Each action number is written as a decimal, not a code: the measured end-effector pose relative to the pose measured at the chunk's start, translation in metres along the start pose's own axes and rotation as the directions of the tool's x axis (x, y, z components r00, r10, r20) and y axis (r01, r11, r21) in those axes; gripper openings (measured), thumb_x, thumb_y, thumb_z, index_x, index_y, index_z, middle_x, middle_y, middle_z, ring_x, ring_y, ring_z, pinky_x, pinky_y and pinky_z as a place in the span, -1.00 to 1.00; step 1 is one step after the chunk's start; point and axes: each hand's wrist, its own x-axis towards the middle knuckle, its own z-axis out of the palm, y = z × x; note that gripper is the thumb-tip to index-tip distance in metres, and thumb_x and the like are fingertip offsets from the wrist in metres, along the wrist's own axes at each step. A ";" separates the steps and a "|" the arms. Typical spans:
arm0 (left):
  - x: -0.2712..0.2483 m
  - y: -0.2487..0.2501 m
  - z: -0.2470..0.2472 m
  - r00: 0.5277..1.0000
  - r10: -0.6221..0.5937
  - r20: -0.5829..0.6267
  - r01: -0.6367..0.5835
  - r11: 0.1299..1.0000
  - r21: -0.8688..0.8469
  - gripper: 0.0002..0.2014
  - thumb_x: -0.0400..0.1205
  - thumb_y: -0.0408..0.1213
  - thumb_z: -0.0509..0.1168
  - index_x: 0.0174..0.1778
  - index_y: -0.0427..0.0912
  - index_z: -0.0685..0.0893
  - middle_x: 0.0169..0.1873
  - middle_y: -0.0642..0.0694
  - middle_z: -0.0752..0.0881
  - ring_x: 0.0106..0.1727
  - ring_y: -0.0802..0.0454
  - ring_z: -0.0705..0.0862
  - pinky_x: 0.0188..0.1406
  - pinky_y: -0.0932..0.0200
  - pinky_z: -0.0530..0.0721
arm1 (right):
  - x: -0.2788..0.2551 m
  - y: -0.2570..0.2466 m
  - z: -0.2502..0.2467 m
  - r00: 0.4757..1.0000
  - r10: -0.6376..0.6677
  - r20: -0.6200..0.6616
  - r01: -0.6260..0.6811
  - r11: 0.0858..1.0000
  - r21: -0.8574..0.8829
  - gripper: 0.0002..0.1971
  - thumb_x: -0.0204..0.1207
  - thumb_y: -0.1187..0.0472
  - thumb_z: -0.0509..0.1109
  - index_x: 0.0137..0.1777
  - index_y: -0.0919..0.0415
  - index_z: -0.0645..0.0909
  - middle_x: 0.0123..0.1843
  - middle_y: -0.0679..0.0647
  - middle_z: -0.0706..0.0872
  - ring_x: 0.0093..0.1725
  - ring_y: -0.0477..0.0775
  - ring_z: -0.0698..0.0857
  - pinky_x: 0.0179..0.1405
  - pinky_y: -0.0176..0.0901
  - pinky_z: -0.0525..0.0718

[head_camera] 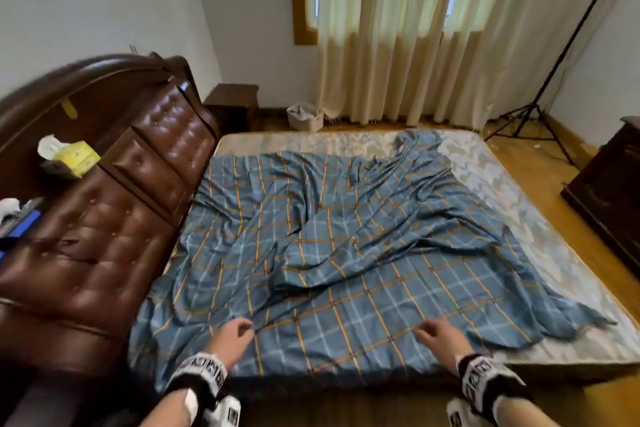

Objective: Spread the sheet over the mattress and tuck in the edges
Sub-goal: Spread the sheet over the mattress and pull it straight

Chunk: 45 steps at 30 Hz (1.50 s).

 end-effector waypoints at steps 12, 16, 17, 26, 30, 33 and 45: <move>0.080 -0.022 -0.007 0.965 -0.247 -0.090 0.253 0.966 0.058 -0.90 0.55 -0.15 0.34 -0.05 0.06 0.72 0.04 -0.03 0.79 0.11 -0.10 0.72 0.19 0.04 0.64 | 0.145 -0.131 0.075 0.917 -0.147 0.370 0.256 0.930 -0.265 -0.74 0.57 0.04 0.40 0.19 0.11 0.71 0.12 0.06 0.79 0.15 0.13 0.73 0.10 -0.14 0.62; 0.117 -0.078 -0.001 0.938 -0.344 -0.036 0.346 0.932 0.111 -0.83 0.55 -0.21 0.35 0.04 -0.03 0.74 0.06 -0.08 0.79 0.14 -0.12 0.71 0.16 0.09 0.64 | 0.188 -0.157 0.126 0.899 -0.107 0.424 0.237 0.934 -0.268 -0.67 0.54 0.00 0.41 0.27 0.07 0.67 0.22 0.05 0.76 0.21 0.12 0.71 0.19 -0.12 0.63; 0.129 -0.086 0.004 0.937 -0.348 -0.007 0.347 0.931 0.113 -0.80 0.55 -0.22 0.36 0.08 -0.07 0.73 0.08 -0.10 0.78 0.16 -0.13 0.70 0.19 0.09 0.63 | 0.196 -0.163 0.137 0.897 -0.095 0.432 0.224 0.939 -0.260 -0.66 0.53 0.00 0.41 0.28 0.06 0.66 0.23 0.04 0.75 0.21 0.11 0.71 0.20 -0.12 0.64; 0.233 -0.017 0.054 0.956 -0.125 0.266 0.052 0.963 0.264 -0.68 0.53 -0.07 0.38 0.20 0.05 0.66 0.21 -0.02 0.67 0.23 -0.09 0.66 0.26 0.00 0.60 | 0.247 -0.140 0.127 0.921 0.050 0.386 0.052 0.967 -0.251 -0.59 0.55 0.01 0.41 0.39 0.03 0.56 0.37 0.04 0.65 0.33 0.12 0.64 0.29 -0.09 0.56; 0.257 0.068 0.101 0.942 0.021 0.334 -0.124 0.949 0.290 -0.69 0.50 -0.09 0.39 0.16 0.02 0.69 0.18 -0.08 0.72 0.22 -0.11 0.68 0.24 0.01 0.63 | 0.254 -0.081 0.058 0.956 0.115 0.271 -0.034 0.958 -0.285 -0.58 0.57 0.00 0.39 0.41 0.01 0.53 0.39 0.04 0.64 0.34 0.16 0.63 0.30 -0.04 0.59; 0.259 0.148 0.156 0.909 0.114 0.401 -0.273 0.889 0.368 -0.66 0.53 -0.07 0.38 0.23 0.02 0.67 0.23 -0.07 0.70 0.27 -0.12 0.66 0.25 0.01 0.60 | 0.248 -0.014 -0.008 0.983 0.104 0.150 -0.042 0.929 -0.368 -0.56 0.57 -0.01 0.37 0.44 -0.02 0.50 0.41 0.08 0.63 0.41 0.20 0.54 0.35 0.06 0.55; 0.092 0.455 0.425 0.828 0.242 0.506 -0.500 0.729 0.468 -0.61 0.57 -0.08 0.29 0.34 0.00 0.61 0.34 -0.08 0.60 0.34 -0.12 0.61 0.33 -0.03 0.56 | 0.146 0.355 -0.270 0.996 0.084 0.025 -0.070 0.936 -0.345 -0.47 0.53 -0.05 0.41 0.48 -0.02 0.45 0.45 0.07 0.56 0.40 0.16 0.56 0.27 0.04 0.58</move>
